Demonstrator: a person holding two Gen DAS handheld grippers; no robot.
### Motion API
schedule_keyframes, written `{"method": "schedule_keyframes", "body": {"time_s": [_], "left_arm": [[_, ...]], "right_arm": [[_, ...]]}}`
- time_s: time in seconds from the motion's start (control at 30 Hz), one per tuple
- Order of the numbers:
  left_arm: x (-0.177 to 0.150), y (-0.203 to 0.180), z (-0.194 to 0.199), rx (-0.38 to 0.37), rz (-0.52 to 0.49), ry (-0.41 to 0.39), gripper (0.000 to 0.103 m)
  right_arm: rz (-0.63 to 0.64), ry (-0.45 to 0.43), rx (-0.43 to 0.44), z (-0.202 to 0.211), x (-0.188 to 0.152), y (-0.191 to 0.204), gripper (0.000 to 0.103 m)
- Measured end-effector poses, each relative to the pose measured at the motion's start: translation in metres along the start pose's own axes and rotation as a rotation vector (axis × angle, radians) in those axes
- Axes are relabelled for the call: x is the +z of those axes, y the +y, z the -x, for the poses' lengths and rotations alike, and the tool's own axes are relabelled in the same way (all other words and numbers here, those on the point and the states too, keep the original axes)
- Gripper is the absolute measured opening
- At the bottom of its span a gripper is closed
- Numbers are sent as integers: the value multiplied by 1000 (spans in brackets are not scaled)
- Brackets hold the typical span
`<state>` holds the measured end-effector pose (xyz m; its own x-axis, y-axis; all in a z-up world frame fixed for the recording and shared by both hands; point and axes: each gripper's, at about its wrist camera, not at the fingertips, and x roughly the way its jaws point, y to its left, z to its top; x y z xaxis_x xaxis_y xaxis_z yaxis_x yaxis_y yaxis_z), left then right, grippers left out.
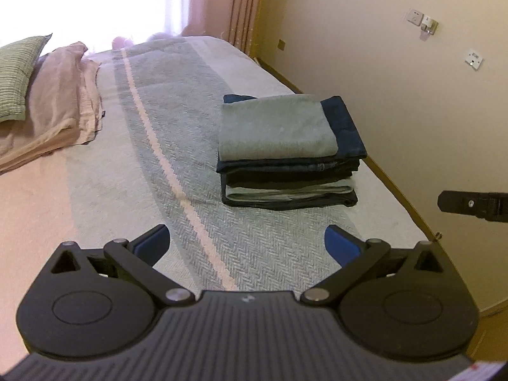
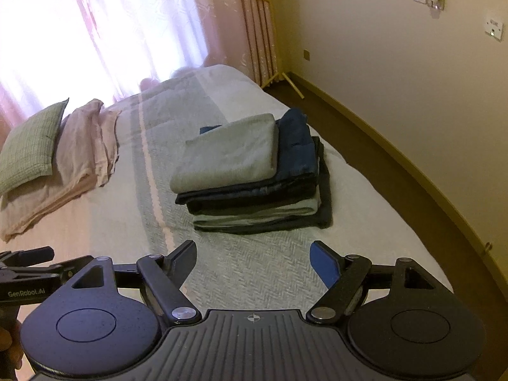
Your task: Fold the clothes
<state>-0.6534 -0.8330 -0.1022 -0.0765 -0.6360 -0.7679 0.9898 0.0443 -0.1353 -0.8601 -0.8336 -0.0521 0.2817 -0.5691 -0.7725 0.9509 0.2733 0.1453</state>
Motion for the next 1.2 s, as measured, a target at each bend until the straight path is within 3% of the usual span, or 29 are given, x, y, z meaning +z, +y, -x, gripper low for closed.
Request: {"method": "schedule_keyframes", "body": {"time_s": [0.47,1.2], "left_arm": [[6,-28,-6,71,18,11,102],[2,-44,-19,70,-20,50,102]], "right_arm": [[49,36,48,-12,-1,-15,76],[53,64,13,-15,-11,-22,76]]}}
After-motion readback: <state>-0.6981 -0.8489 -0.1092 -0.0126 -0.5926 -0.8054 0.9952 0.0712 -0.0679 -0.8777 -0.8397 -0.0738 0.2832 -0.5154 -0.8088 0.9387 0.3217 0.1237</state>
